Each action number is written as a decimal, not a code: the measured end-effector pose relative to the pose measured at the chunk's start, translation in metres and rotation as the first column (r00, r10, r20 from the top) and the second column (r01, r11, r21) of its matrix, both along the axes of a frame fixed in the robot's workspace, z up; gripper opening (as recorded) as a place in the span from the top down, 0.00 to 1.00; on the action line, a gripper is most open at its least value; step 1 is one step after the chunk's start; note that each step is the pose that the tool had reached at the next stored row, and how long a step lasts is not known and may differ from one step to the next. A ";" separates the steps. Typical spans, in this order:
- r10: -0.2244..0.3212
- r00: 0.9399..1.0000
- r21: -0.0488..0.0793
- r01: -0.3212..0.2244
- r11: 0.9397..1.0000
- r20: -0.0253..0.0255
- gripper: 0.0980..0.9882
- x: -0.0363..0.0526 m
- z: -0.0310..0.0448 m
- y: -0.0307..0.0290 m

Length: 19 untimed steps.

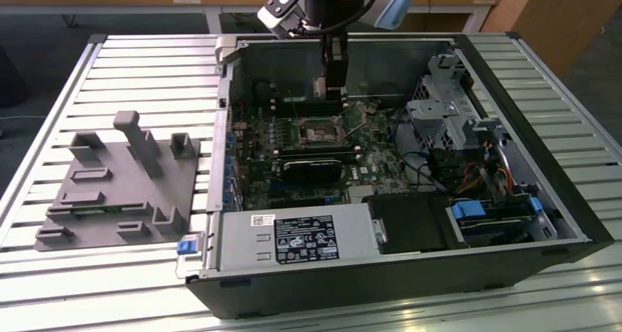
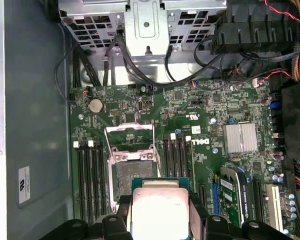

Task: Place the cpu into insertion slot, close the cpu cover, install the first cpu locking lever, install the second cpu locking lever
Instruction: 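Place the cpu into insertion slot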

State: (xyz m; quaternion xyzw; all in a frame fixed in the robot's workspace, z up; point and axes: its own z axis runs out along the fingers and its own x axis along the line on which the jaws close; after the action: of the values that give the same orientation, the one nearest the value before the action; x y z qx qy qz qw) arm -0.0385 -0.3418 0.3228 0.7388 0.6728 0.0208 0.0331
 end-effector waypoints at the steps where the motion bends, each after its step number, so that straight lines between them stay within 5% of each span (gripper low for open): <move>1: -0.001 1.000 0.000 0.001 1.000 0.000 0.50 0.0001 -0.0001 0.0000; 7: -0.013 1.000 0.000 0.013 1.000 0.000 0.50 0.0002 -0.0019 0.0000; 15: 0.121 0.993 0.000 -0.121 0.993 0.000 0.50 0.0002 -0.0092 0.0000; 19: 0.136 0.991 0.000 -0.136 0.991 0.001 0.50 0.0003 -0.0157 0.0000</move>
State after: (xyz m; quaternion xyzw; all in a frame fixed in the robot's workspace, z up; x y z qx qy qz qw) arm -0.0382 -0.3418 0.3071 0.6910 0.7217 0.0235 0.0322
